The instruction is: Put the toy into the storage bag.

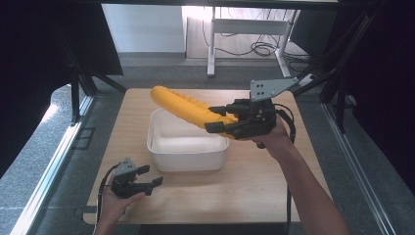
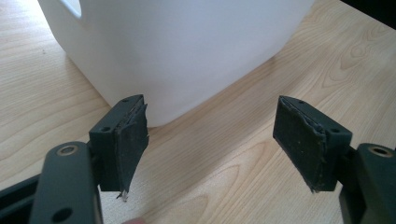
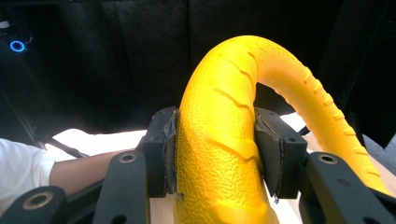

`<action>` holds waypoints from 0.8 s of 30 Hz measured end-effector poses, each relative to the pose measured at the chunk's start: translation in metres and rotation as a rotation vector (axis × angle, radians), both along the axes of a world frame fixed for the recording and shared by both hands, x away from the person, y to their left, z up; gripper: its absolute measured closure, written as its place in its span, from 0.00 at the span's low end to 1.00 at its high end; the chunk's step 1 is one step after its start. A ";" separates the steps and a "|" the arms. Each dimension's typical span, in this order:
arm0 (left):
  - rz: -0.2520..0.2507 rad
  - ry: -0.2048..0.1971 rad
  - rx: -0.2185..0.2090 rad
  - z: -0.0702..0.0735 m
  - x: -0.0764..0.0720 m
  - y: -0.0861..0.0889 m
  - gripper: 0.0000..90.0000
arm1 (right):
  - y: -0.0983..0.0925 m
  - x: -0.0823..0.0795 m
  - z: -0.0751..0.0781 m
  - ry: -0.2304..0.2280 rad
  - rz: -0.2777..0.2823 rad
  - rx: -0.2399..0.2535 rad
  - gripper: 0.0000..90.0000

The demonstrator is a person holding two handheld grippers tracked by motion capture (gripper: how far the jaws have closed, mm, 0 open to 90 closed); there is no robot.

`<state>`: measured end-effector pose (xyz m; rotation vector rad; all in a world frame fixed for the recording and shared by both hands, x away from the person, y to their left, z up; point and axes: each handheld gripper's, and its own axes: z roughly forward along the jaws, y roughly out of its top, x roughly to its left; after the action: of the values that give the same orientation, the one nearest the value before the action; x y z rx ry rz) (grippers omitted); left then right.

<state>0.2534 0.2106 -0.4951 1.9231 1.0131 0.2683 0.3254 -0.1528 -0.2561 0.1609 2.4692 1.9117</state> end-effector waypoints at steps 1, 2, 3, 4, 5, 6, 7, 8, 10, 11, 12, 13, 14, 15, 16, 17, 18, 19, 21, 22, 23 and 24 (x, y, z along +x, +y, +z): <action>0.000 0.001 0.001 0.000 0.000 0.000 0.29 | 0.003 0.000 -0.001 0.005 0.004 -0.004 0.58; 0.003 0.001 -0.001 0.000 0.000 0.000 0.29 | 0.005 0.000 -0.001 0.006 0.011 -0.003 0.58; 0.003 0.002 -0.001 0.000 0.000 0.000 0.29 | 0.007 0.000 -0.002 0.007 0.017 -0.005 0.58; 0.003 0.002 -0.001 0.000 0.000 0.000 0.29 | 0.012 0.001 -0.003 0.014 0.023 -0.001 0.58; 0.003 0.002 -0.001 0.000 0.000 0.000 0.29 | 0.012 0.001 -0.003 0.014 0.023 -0.001 0.58; 0.003 0.001 -0.001 0.000 0.000 0.000 0.29 | 0.014 0.002 -0.004 0.017 0.028 -0.003 0.58; 0.000 0.001 0.000 0.000 0.000 0.000 0.29 | 0.016 0.003 -0.006 0.020 0.029 -0.003 0.58; 0.001 0.001 -0.001 0.000 0.000 0.000 0.29 | 0.019 0.004 -0.008 0.022 0.032 -0.005 0.58; 0.002 0.001 -0.001 0.000 0.000 0.000 0.29 | 0.023 0.007 -0.011 0.031 0.034 -0.014 0.58; 0.002 0.001 -0.001 0.000 0.000 0.000 0.29 | 0.026 0.008 -0.013 0.036 0.034 -0.016 0.58; 0.001 0.001 -0.001 0.000 0.000 0.000 0.29 | 0.028 0.010 -0.015 0.037 0.034 -0.021 0.58; -0.001 0.000 0.001 0.000 0.000 0.000 0.29 | 0.030 0.012 -0.018 0.041 0.036 -0.023 0.58; 0.000 0.001 0.000 0.000 0.000 0.000 0.29 | 0.032 0.014 -0.020 0.047 0.037 -0.023 0.58; 0.000 0.001 0.000 0.000 0.000 0.000 0.29 | 0.034 0.017 -0.023 0.053 0.035 -0.021 0.58; 0.000 0.000 0.000 0.000 0.000 0.000 0.29 | 0.035 0.019 -0.025 0.064 0.034 -0.023 0.58; 0.001 -0.001 0.001 0.000 0.000 0.000 0.29 | 0.037 0.021 -0.028 0.068 0.034 -0.024 0.58; 0.001 -0.001 -0.001 0.000 0.000 0.000 0.29 | 0.038 0.023 -0.031 0.077 0.035 -0.023 0.58; 0.000 -0.001 -0.002 0.000 0.000 0.000 0.29 | 0.039 0.026 -0.033 0.082 0.031 -0.024 0.58; 0.000 0.000 -0.003 -0.001 0.000 0.001 0.29 | 0.041 0.029 -0.038 0.097 0.023 -0.032 0.58; -0.001 -0.001 -0.001 -0.001 0.000 0.001 0.29 | 0.042 0.031 -0.041 0.099 0.019 -0.033 0.58; -0.003 -0.001 -0.001 -0.001 0.001 0.001 0.29 | 0.043 0.033 -0.043 0.106 0.014 -0.037 0.58; -0.003 -0.001 0.000 -0.001 0.001 0.001 0.29 | 0.043 0.035 -0.045 0.112 0.009 -0.040 0.58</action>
<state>0.2540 0.2112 -0.4962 1.9244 1.0093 0.2674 0.3602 -0.1096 -0.3008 0.2634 2.5807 1.9055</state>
